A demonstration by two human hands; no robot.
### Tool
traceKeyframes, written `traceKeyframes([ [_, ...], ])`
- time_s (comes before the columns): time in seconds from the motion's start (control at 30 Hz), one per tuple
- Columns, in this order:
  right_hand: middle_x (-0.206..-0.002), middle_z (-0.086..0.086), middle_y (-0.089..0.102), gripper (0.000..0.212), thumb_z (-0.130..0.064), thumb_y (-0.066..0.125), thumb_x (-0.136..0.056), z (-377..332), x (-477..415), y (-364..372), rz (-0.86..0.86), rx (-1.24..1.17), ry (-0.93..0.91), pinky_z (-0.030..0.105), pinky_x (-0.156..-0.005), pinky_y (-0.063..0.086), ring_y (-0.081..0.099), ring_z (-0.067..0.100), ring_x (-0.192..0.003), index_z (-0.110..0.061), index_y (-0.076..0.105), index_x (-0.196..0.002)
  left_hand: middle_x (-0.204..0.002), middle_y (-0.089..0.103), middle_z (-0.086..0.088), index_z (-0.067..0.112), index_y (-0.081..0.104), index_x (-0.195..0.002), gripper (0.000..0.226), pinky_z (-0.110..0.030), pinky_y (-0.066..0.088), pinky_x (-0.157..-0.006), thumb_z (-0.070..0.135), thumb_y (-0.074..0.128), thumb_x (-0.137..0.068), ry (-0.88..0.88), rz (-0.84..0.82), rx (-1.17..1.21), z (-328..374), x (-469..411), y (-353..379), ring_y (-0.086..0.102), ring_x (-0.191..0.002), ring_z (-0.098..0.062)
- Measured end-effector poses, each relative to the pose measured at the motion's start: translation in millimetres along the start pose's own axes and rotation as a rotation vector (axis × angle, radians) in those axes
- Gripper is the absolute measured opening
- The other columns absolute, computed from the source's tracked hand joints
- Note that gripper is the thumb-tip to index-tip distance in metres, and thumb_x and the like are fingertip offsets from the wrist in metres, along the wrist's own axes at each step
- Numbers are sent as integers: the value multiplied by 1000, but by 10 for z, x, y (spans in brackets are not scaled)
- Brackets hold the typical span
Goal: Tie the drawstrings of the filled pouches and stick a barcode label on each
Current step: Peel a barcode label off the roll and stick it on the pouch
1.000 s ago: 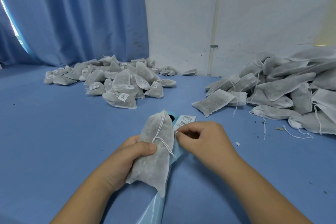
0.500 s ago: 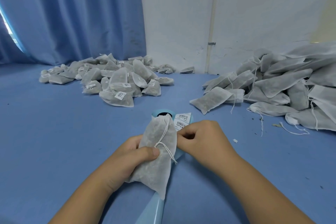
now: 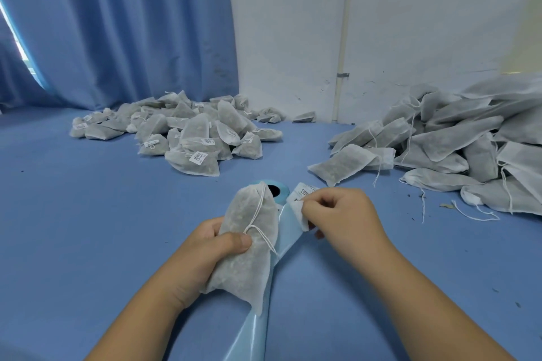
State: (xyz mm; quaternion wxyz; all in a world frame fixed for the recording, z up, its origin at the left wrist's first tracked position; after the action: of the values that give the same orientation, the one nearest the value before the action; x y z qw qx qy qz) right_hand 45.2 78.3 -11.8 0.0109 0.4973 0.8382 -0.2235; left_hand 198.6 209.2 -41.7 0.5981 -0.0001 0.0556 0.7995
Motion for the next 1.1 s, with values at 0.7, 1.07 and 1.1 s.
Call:
traceKeyframes([
  [0.7,-70,3,71,22,-10,59,-84,349,-10,-1229,114,-113,91,23,-50,50,65,10,-60,-11,74,-69,-68,69,3,18,68,-78,4,-19,48,-51,21,68,-77,187,283,-43,665,-213,389,65,-59,-7],
  [1.07,-66,0,69,17,-17,58,-79,515,115,-1993,539,-27,14,41,-61,53,62,14,-59,-21,72,-70,-62,64,-6,9,66,-82,13,-26,44,-51,21,62,-85,-176,90,122,-21,-981,1959,59,-52,-18],
  [1.1,-66,2,67,16,-17,57,-77,510,120,-2003,554,13,-9,44,-63,54,60,21,-61,-20,71,-70,-65,64,-6,10,66,-83,16,-29,45,-56,25,65,-80,-178,87,97,-91,-989,2016,60,-57,-19],
])
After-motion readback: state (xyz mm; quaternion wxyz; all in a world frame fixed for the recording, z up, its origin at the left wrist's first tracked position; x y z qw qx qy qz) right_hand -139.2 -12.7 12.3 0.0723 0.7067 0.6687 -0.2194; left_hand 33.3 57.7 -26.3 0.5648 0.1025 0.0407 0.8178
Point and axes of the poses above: each hand's wrist, its own x-axis away from the middle knuckle, its own y-axis out of the palm, z = x × y, the point moved 3 cm from there along -x, towards the middle knuckle
